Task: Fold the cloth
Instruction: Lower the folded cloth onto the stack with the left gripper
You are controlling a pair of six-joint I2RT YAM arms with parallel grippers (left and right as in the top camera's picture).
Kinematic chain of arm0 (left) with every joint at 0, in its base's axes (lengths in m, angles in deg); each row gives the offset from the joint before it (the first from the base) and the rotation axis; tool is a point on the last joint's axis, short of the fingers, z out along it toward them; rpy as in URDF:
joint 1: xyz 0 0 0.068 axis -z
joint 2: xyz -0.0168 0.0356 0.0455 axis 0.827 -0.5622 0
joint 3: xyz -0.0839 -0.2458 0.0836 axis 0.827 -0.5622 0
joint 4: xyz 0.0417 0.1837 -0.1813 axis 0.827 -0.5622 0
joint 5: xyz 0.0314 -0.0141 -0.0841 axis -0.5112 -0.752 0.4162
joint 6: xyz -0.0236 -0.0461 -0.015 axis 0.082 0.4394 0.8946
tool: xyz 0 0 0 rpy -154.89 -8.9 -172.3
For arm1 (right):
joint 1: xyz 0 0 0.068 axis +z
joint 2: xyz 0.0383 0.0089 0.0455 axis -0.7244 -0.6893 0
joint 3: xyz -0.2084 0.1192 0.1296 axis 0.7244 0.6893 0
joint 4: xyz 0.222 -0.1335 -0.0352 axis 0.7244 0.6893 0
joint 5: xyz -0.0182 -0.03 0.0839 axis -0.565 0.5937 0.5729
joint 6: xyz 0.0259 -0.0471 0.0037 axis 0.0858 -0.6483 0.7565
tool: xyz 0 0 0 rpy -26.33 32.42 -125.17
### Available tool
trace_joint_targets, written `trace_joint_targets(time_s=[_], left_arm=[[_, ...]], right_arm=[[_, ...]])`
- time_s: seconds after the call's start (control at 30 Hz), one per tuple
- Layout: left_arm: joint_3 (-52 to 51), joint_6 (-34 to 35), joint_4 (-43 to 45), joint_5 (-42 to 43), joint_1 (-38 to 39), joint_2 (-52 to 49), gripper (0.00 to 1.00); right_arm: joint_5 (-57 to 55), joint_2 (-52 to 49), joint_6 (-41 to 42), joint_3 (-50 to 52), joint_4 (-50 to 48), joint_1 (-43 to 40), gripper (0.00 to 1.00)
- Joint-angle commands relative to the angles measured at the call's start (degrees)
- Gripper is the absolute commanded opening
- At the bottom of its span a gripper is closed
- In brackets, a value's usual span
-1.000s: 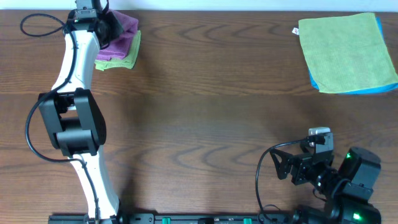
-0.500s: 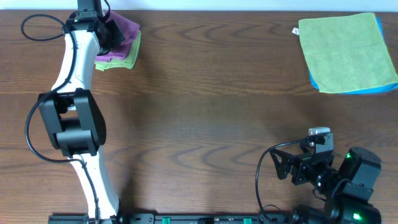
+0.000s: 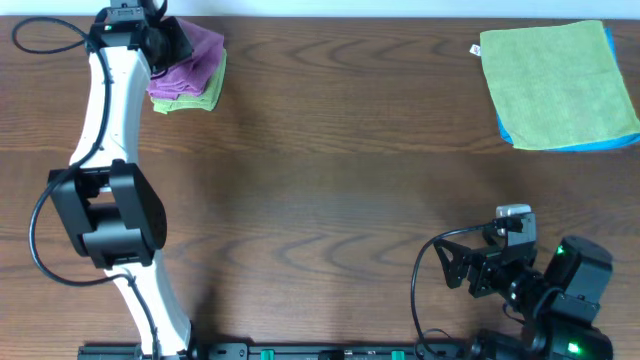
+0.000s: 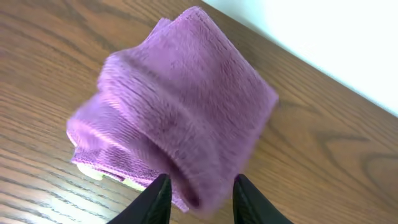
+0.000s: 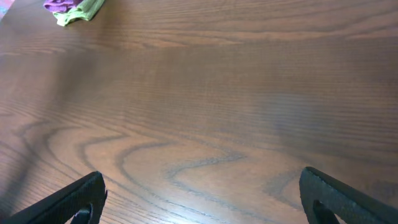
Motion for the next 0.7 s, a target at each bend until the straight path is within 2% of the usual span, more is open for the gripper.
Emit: trace_joint_targets(time_s=[0.0, 0.23, 0.33, 0.4, 0.5, 0.6, 0.67], left_arm=[[1.3, -0.2, -0.2, -0.2, -0.2, 1.9, 0.35], [1.3, -0.2, 0.5, -0.2, -0.2, 2.5, 0.38], [1.3, -0.2, 2.1, -0.2, 0.0, 2.4, 0.43], [1.3, -0.2, 4.3, -0.2, 0.4, 2.2, 0.42], [1.3, 0.1, 7.7, -0.2, 0.7, 1.1, 0.29], [1.3, 0.5, 10.8, -0.2, 1.1, -1.1, 0.06], [1.3, 0.5, 12.6, -0.2, 1.2, -2.5, 0.06]], right_arm=[[1.1, 0.3, 0.4, 0.1, 0.1, -0.5, 0.99], [1.1, 0.3, 0.4, 0.1, 0.1, -0.5, 0.99], [1.1, 0.3, 0.4, 0.1, 0.1, -0.5, 0.99], [1.1, 0.3, 0.4, 0.1, 0.1, -0.5, 0.99], [1.1, 0.3, 0.4, 0.1, 0.1, -0.5, 0.99], [1.1, 0.3, 0.4, 0.1, 0.1, -0.5, 0.99], [1.1, 0.3, 0.4, 0.1, 0.1, -0.5, 0.99]])
